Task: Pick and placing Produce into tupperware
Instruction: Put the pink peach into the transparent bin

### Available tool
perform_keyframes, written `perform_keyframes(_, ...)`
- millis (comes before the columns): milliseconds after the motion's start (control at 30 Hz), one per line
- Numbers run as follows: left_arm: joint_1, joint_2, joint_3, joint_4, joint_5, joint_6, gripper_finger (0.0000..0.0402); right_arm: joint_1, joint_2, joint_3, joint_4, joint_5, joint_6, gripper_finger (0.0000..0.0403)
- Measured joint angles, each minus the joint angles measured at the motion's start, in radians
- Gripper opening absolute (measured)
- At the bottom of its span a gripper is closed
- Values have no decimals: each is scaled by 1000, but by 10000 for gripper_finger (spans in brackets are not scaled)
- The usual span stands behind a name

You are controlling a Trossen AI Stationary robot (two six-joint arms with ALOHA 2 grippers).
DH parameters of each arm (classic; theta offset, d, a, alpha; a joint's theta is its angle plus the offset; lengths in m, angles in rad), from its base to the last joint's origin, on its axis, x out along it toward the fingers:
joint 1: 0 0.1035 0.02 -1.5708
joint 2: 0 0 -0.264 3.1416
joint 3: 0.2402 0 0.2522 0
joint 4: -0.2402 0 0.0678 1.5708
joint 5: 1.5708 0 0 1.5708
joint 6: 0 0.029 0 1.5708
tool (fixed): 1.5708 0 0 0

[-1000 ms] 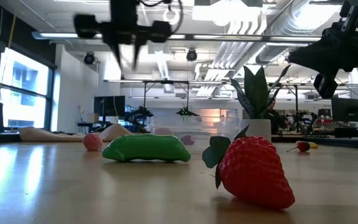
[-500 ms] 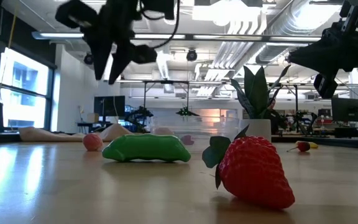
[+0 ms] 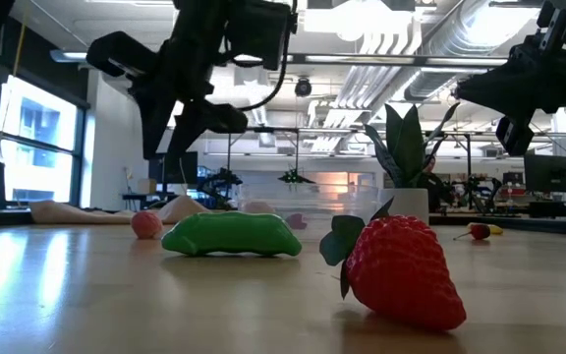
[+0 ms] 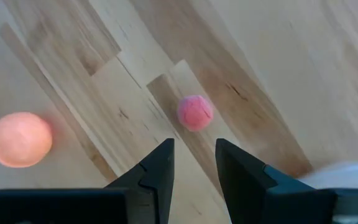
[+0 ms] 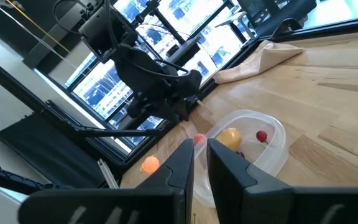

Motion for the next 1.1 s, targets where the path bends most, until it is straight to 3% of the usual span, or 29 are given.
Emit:
perform_keyframes(233,-28,-89,-115,79,3,-4,106,0,0,0,0,0,0,36)
perform_keyframes(467,-36,-154,-292,318,48,-77,106,0,0,0,0,0,0,36)
perform_keyframes(933,-35,-158,-369,435,-3,-84,106,0,0,0,0,0,0,36)
perform_keyframes(1100,-35,-158,-369,436,-21,-76,135,0,0,0,0,0,0,36)
